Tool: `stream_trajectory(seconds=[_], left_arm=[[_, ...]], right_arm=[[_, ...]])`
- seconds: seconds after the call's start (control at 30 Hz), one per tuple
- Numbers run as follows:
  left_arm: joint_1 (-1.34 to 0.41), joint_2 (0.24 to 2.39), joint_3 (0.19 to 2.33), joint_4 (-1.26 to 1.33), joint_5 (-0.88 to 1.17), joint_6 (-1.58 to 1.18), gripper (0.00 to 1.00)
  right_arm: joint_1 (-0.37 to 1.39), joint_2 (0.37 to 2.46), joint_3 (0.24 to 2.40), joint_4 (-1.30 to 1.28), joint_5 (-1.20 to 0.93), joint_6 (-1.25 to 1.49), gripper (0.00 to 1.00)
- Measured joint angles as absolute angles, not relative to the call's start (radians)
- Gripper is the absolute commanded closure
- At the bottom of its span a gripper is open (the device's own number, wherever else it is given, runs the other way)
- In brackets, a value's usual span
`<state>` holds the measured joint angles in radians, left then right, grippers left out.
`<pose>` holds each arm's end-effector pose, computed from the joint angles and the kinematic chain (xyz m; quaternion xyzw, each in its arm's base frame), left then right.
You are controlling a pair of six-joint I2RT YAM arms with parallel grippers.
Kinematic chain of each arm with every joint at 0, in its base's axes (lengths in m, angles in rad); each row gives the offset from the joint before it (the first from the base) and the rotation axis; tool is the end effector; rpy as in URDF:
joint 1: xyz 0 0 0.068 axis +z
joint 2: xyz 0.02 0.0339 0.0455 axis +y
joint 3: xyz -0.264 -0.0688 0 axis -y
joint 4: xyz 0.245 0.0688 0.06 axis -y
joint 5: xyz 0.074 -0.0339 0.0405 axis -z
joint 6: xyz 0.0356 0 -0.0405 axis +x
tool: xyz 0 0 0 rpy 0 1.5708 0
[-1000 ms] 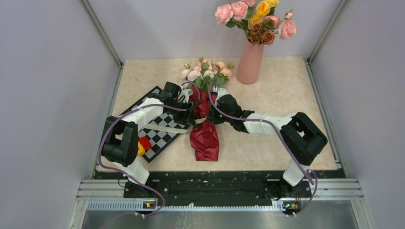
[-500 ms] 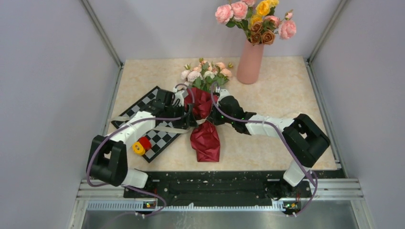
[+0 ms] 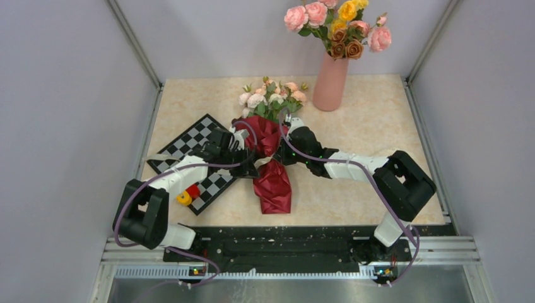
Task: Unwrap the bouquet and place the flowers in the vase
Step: Untie the ribbon from the wrapping paper.
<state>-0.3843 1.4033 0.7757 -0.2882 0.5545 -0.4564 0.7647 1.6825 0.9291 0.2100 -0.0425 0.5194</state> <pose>0.2461 -0.1197 0.1958 0.0552 0.9133 -0.3629 0.1767 0.2609 0.2524 0.1954 -0.1169 0.8629 0.3090 0.3824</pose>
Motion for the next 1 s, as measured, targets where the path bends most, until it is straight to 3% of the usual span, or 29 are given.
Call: stream_trajectory(seconds=[0.17,1.0], left_arm=[[-0.385,1.403,0.771,-0.276,0.533,-0.477,1.00],[-0.387,1.403,0.729,-0.254,0.472,-0.497,1.00]], right_arm=[[0.765,1.682,0.929,0.210,-0.037,0.521,1.00],[0.758,1.636,0.841,0.218,0.101,0.645,1.00]])
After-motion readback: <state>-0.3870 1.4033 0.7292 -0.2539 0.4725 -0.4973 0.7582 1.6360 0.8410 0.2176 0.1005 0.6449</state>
